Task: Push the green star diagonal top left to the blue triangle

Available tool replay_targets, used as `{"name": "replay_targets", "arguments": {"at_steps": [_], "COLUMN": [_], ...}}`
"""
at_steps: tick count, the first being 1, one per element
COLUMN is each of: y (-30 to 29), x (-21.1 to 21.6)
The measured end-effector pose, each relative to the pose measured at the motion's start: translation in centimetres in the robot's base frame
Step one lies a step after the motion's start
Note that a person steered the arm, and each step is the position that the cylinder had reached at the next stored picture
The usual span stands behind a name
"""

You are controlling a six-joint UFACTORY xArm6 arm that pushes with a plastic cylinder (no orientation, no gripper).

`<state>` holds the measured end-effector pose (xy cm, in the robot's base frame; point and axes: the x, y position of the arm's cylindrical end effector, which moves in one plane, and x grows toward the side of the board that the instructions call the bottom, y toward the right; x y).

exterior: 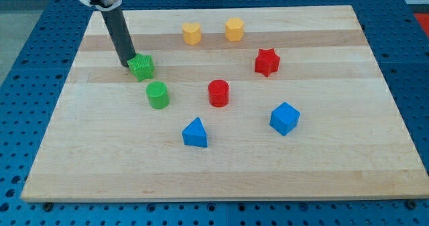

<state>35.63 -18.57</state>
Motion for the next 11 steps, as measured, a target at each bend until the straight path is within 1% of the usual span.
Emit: {"name": "replay_targets", "arguments": {"at_steps": [1, 2, 3, 4, 6, 8, 9, 11], "y": [0.6, 2.5, 5.5, 7.2, 7.0, 3.1, 1.9, 1.8], "x": [-0.4, -2.5, -3.2, -3.2, -2.0, -1.5, 0.4, 5.0]}}
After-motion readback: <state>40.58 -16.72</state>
